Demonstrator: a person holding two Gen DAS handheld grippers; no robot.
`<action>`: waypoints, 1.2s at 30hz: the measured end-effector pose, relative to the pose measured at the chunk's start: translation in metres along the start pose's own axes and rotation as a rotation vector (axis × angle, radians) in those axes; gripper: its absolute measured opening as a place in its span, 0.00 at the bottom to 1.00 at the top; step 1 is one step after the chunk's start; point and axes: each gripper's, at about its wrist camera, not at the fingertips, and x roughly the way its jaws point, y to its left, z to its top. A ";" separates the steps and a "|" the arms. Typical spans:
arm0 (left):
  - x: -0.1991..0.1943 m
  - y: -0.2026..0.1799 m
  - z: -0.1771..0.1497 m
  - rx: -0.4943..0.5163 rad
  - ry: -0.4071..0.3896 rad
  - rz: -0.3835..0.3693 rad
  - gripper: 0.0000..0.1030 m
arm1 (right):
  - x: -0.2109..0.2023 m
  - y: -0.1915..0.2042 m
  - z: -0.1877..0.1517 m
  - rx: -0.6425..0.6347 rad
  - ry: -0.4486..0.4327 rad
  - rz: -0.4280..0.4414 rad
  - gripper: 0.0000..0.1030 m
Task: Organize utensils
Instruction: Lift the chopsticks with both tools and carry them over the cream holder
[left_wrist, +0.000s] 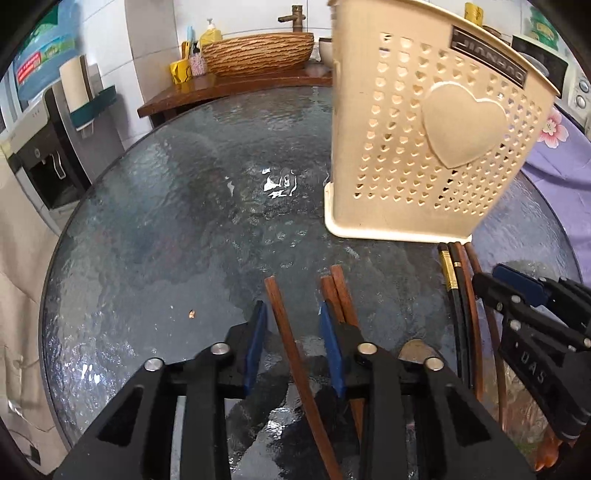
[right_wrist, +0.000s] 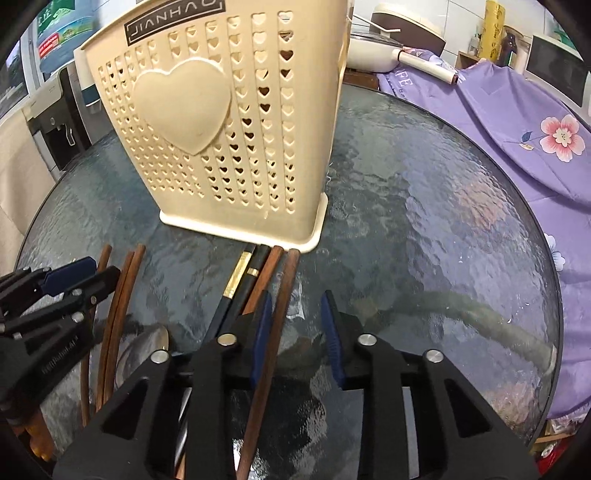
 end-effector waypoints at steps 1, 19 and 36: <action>0.000 -0.001 0.000 0.000 -0.003 0.002 0.22 | 0.000 -0.001 0.001 0.004 -0.001 -0.004 0.15; -0.002 0.002 0.000 -0.051 -0.005 -0.056 0.07 | -0.013 -0.015 -0.009 0.018 -0.070 0.051 0.08; -0.129 0.016 0.013 -0.050 -0.286 -0.176 0.07 | -0.133 -0.029 -0.001 0.005 -0.322 0.304 0.07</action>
